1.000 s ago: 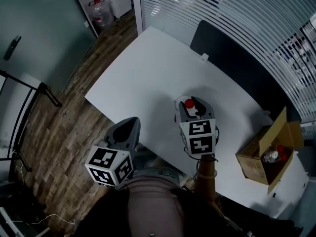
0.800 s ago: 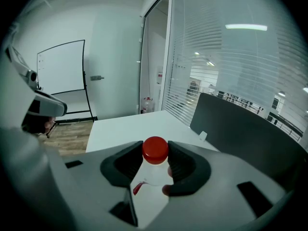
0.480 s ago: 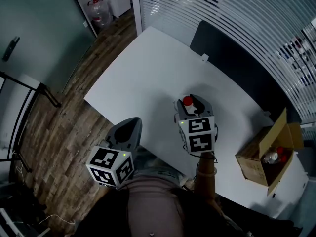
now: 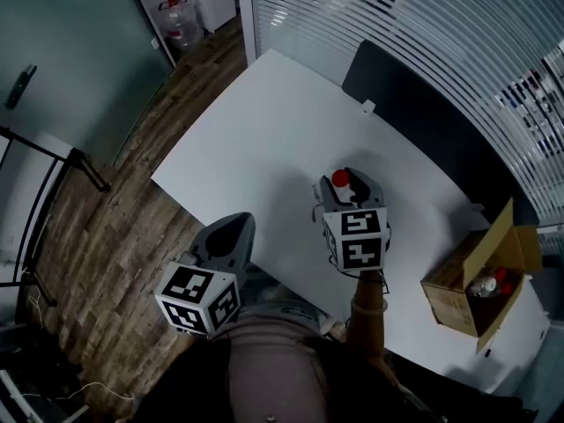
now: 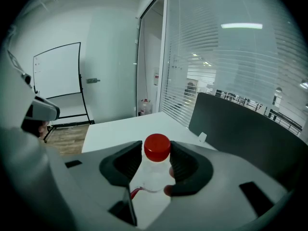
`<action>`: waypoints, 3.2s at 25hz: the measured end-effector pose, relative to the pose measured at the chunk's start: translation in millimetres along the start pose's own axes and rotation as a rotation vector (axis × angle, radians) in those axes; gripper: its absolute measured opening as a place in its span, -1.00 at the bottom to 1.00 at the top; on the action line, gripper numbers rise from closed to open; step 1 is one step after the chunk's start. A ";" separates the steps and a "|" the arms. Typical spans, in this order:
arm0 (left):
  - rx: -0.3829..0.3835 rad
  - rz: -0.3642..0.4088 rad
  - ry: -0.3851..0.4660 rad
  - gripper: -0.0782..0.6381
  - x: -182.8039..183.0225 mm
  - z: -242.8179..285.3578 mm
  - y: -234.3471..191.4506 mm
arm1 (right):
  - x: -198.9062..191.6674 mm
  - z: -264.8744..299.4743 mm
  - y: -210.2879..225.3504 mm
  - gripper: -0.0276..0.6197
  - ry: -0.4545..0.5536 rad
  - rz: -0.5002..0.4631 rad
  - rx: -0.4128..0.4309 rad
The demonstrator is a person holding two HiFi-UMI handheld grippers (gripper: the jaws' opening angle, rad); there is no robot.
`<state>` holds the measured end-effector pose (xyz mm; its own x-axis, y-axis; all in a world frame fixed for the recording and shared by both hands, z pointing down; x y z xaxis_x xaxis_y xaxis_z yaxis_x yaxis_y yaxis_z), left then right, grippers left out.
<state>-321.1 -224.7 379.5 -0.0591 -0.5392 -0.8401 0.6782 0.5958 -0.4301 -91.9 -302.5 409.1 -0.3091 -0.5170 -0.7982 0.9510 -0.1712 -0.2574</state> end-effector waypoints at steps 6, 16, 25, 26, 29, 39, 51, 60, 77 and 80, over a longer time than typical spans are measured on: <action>0.004 -0.001 0.003 -0.76 0.6 -1.2 -1.2 | -0.8 4.3 1.0 -0.36 0.003 0.017 -0.010; 0.011 0.009 0.005 -0.76 0.8 -4.2 1.5 | -4.3 9.0 2.5 -0.32 -0.003 0.033 -0.016; 0.011 0.017 0.008 -0.76 0.7 -8.9 2.0 | -8.1 10.2 4.8 -0.26 -0.010 0.039 -0.037; 0.011 0.017 0.007 -0.76 0.6 -9.2 2.5 | -8.7 10.2 5.5 -0.26 -0.011 0.041 -0.040; 0.010 0.020 0.006 -0.76 0.1 -10.4 3.4 | -10.1 10.0 7.0 -0.25 -0.012 0.046 -0.047; -0.001 0.029 0.008 -0.76 -1.0 -12.8 6.2 | -9.6 6.5 10.4 -0.18 0.005 0.058 -0.058; -0.016 0.037 0.019 -0.76 -0.5 -18.5 10.5 | -7.5 -6.8 5.1 -0.15 0.024 0.045 -0.046; -0.048 0.050 0.031 -0.76 -2.9 -28.4 13.6 | -10.0 -23.7 -3.3 -0.15 0.031 0.043 -0.058; -0.243 0.101 -0.011 -0.76 2.3 -16.8 21.8 | -30.8 -86.0 -5.1 -0.15 0.064 0.142 -0.189; -0.271 0.112 -0.018 -0.76 1.7 -14.0 27.7 | -36.5 -98.6 -1.6 -0.16 0.062 0.180 -0.199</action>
<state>-312.7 -200.8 361.5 0.0193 -0.4704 -0.8823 0.4591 0.7881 -0.4101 -81.7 -200.7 385.0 -0.1401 -0.4712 -0.8708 0.9744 0.0903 -0.2056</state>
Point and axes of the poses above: the fingertips, and each gripper's own axes: z forward along the fingers, y to its right, x out of its top, the point moved 10 cm from there along -z, backward along the fingers, and after that the axes turned 15 degrees about -x, right-handed, at the moved point
